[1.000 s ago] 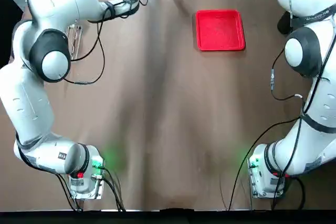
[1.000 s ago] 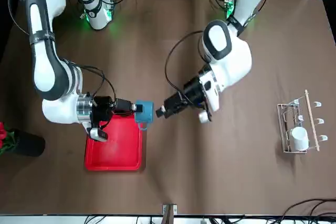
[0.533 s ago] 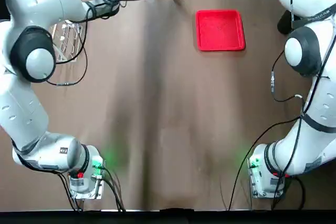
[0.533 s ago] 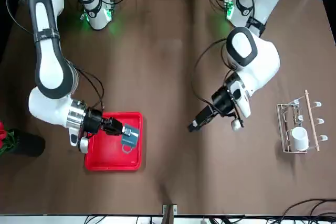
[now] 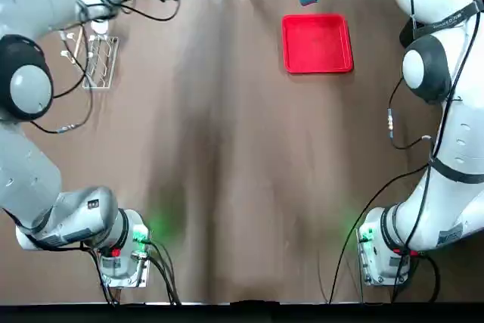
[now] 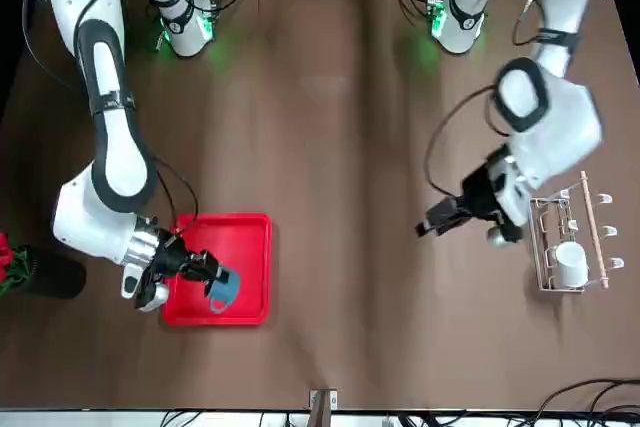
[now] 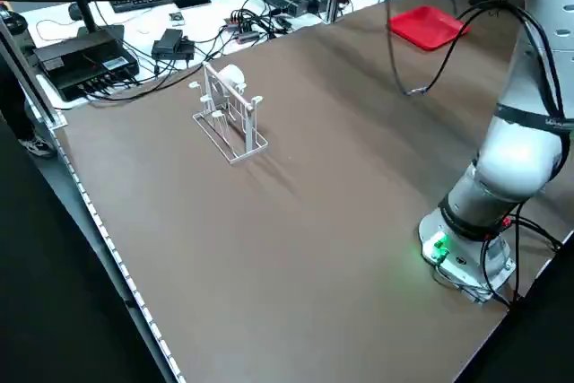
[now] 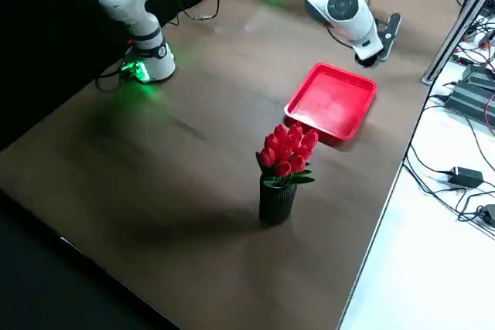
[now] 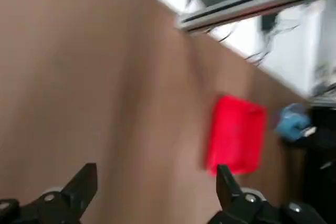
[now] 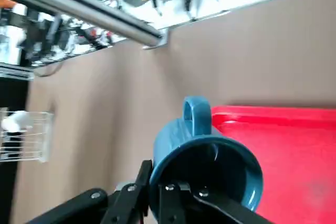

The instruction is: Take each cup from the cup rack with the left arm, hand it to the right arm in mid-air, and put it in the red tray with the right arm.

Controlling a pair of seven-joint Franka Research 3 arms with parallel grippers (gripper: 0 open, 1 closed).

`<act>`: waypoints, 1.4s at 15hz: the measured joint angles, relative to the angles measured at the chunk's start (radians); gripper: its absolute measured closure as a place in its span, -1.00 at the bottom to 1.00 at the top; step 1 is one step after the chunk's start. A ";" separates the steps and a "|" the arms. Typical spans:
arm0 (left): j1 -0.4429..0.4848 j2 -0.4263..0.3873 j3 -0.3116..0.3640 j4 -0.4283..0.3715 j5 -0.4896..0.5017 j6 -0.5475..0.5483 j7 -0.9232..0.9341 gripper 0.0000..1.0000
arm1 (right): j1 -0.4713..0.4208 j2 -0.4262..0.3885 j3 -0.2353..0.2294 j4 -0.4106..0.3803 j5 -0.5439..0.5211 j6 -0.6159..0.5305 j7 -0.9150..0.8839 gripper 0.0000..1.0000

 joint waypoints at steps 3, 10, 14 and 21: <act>0.095 -0.003 0.001 0.056 0.301 -0.171 0.002 -0.99 | -0.004 0.015 -0.015 0.000 -0.122 0.010 0.029 0.81; 0.149 0.070 0.012 0.170 0.686 -0.190 0.016 -0.98 | -0.002 0.061 -0.020 0.001 -0.473 0.010 0.315 0.81; 0.163 0.144 0.033 0.239 0.846 -0.190 -0.039 -0.99 | -0.005 0.092 -0.025 0.001 -0.507 0.010 0.348 0.81; 0.164 0.233 0.068 0.247 1.129 -0.141 -0.272 -0.99 | -0.021 0.122 -0.041 0.000 -0.579 -0.094 0.409 0.81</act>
